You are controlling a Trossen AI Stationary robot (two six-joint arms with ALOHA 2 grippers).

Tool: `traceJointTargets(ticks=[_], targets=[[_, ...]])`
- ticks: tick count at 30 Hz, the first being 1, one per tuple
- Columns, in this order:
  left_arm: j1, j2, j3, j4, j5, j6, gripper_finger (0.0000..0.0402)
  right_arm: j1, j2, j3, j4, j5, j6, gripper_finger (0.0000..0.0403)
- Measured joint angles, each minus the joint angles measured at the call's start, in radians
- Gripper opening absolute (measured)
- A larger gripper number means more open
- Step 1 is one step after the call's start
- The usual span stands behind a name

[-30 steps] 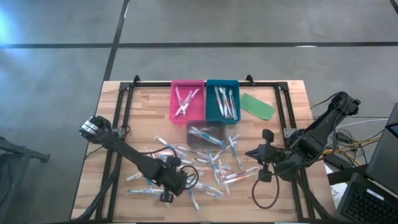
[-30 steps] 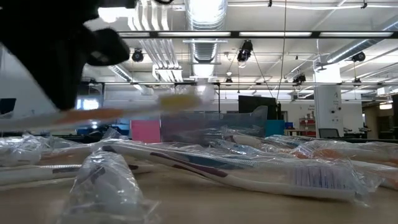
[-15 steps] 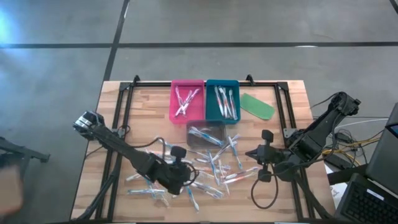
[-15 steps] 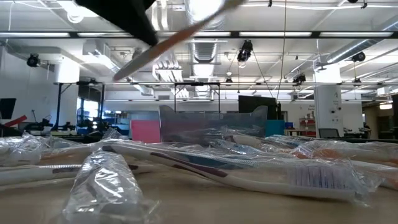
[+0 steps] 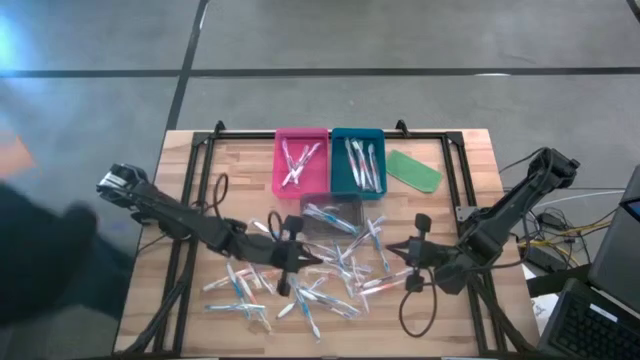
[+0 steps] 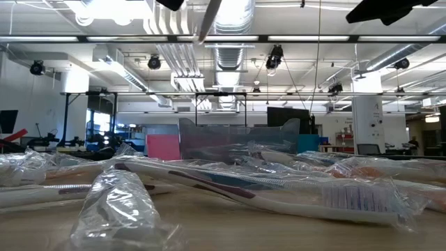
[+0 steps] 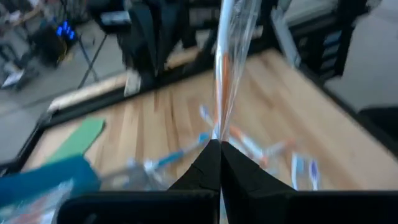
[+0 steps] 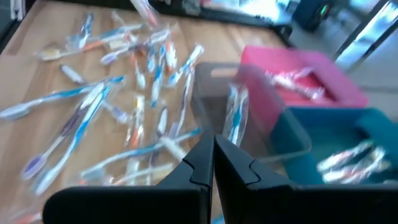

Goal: Pick & Place Toothbrushes
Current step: Put the orange toothbrush into the blue bin

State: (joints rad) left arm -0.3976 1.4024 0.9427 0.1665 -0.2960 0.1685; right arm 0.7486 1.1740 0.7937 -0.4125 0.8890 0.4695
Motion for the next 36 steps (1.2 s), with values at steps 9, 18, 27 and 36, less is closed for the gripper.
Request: traceJointTargets(ticks=[9,18,27,36], targets=[[0.158,-0.019,-0.131,0.35,0.141,0.039,0.0002,-0.024,0.0,-0.086,0.376,0.108,-0.247,0.0008],[0.246,-0.013,-0.19,0.554,0.336,0.045,0.0002,-0.075,0.0,-0.083,0.482,0.105,-0.314,0.0012],[0.246,0.002,-0.239,0.713,0.362,0.074,0.0002,-0.17,0.087,-0.084,0.689,-0.031,-0.395,0.008],[0.245,0.031,-0.242,0.714,0.366,0.068,0.0001,-0.19,0.227,-0.078,1.048,-0.038,-0.669,0.0141]])
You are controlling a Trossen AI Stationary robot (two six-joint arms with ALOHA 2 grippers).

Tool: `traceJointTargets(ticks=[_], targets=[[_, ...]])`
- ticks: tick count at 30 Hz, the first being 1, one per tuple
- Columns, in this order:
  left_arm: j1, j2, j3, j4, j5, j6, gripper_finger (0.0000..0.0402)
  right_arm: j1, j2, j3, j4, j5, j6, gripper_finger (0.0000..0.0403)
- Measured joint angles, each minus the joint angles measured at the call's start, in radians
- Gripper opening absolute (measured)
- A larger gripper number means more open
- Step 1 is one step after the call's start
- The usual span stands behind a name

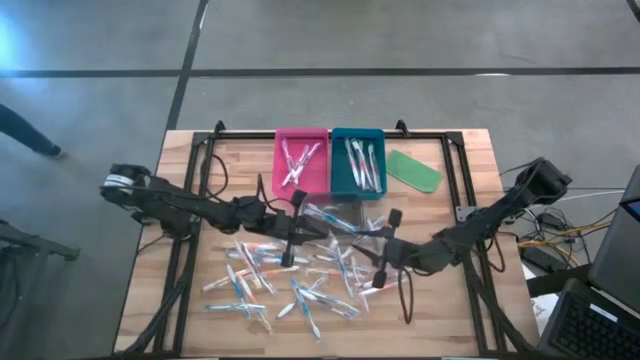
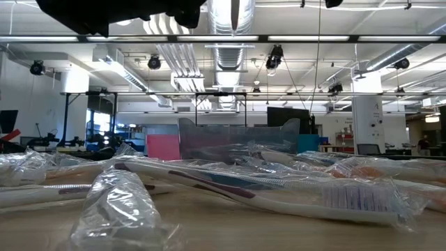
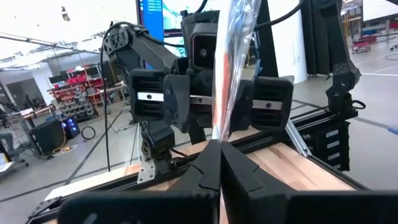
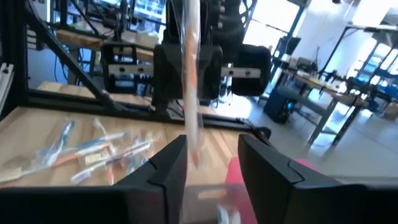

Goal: Pick & Place Toothbrushes
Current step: Put the orange toothbrush into the blue bin

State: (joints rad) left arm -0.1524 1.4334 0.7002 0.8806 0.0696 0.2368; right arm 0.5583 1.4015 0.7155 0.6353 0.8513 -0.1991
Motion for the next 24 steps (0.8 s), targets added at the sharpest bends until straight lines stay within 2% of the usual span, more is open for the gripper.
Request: traceJointTargets(ticks=[8,15,24], targets=[[0.0,0.029,0.001,0.045,0.0,-0.003,0.0001,-0.007,0.041,0.042,0.064,-0.07,-0.034,0.0171],[0.0,0.035,0.002,0.054,0.0,-0.004,0.0002,-0.019,0.068,0.052,0.171,-0.082,-0.106,0.0184],[0.0,0.035,0.002,0.054,0.0,-0.006,0.0002,-0.095,0.09,0.061,0.195,-0.23,-0.075,0.0168]])
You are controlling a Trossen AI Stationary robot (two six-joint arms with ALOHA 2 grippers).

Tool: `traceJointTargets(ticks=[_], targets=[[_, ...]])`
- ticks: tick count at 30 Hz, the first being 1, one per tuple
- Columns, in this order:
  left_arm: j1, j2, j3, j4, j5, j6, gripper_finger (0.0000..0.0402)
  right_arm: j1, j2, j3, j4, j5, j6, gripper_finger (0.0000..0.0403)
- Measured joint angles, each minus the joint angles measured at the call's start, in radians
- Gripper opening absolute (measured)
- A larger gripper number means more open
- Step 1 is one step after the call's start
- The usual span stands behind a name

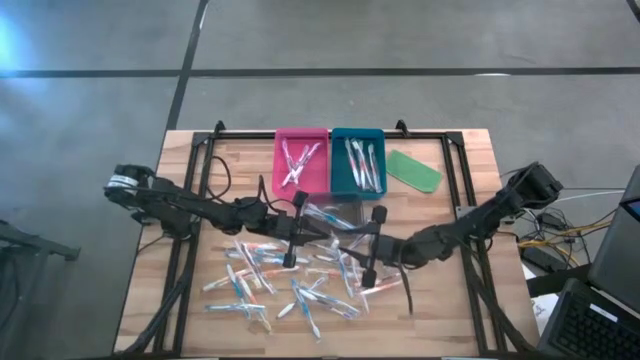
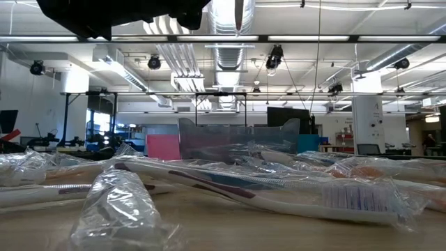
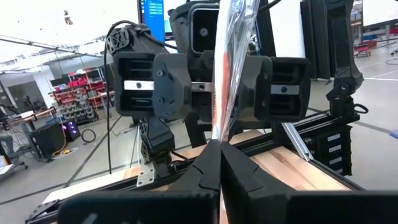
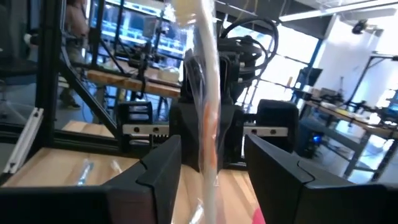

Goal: Pick & Place Toothbrushes
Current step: Put the orange toothbrush into the blue bin

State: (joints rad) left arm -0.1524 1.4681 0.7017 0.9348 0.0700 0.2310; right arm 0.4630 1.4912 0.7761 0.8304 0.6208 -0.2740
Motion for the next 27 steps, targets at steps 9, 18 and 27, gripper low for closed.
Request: traceJointTargets(ticks=[9,18,27], targets=[[0.0,0.0,0.0,0.0,0.0,0.0,0.0002,-0.038,0.005,0.0,-0.004,-0.055,0.034,0.0128],[0.0,0.0,0.0,0.0,0.0,0.0,0.0002,-0.053,0.019,0.0,-0.002,-0.056,0.037,0.0077],[0.0,0.0,0.0,-0.01,0.0,-0.005,0.0005,-0.051,0.02,0.0,-0.005,-0.057,0.03,0.0016]])
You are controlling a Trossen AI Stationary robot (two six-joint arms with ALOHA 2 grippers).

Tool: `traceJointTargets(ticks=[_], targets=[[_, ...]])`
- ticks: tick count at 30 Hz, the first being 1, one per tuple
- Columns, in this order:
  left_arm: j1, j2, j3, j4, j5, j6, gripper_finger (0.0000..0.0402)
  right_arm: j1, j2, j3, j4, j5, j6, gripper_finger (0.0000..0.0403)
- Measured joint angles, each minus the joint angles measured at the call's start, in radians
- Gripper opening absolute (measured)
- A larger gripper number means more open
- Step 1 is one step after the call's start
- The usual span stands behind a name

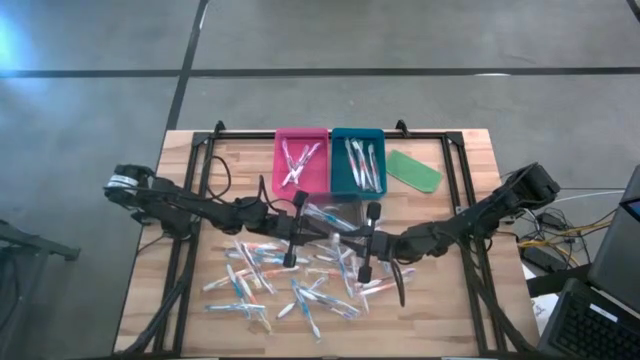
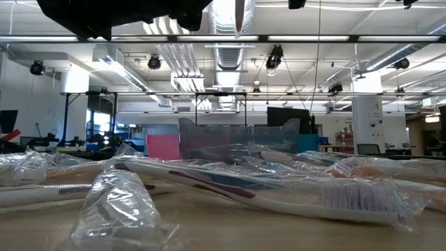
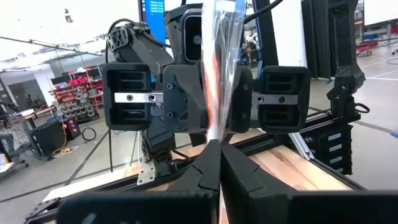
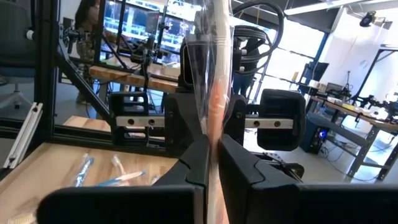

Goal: Pick & Place Toothbrushes
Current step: Put the orange toothbrush into the blue bin

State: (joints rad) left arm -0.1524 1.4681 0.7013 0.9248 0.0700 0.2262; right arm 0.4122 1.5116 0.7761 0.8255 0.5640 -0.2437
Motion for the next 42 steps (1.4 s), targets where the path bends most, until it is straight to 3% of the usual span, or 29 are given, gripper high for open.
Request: traceJointTargets(ticks=[6,16,22,25,30,34,42], targets=[[0.0,0.0,0.0,-0.017,-0.001,-0.035,0.0023,0.0,0.0,0.0,-0.007,0.0,-0.003,0.0022],[-0.001,-0.054,-0.002,-0.161,-0.01,0.053,0.0147,0.0,0.0,0.0,-0.012,0.002,-0.003,0.0022],[-0.001,-0.212,-0.002,-0.395,-0.185,0.041,0.0166,0.0,-0.002,0.0,-0.03,0.032,0.007,0.0022],[0.0,-0.288,-0.003,-0.533,-0.28,0.005,0.0163,-0.004,-0.005,0.004,-0.03,0.123,0.0,0.0022],[0.0,-0.362,-0.005,-0.674,-0.33,-0.028,0.0159,-0.044,-0.031,0.075,-0.045,0.252,-0.101,0.0022],[0.0,-0.396,-0.015,-0.686,-0.333,-0.048,0.0158,-0.108,-0.066,0.214,-0.282,0.251,-0.065,0.0022],[0.0,-0.467,-0.072,-0.674,-0.332,-0.051,0.0157,-0.299,-0.087,0.625,-1.122,0.203,0.42,0.0022]])
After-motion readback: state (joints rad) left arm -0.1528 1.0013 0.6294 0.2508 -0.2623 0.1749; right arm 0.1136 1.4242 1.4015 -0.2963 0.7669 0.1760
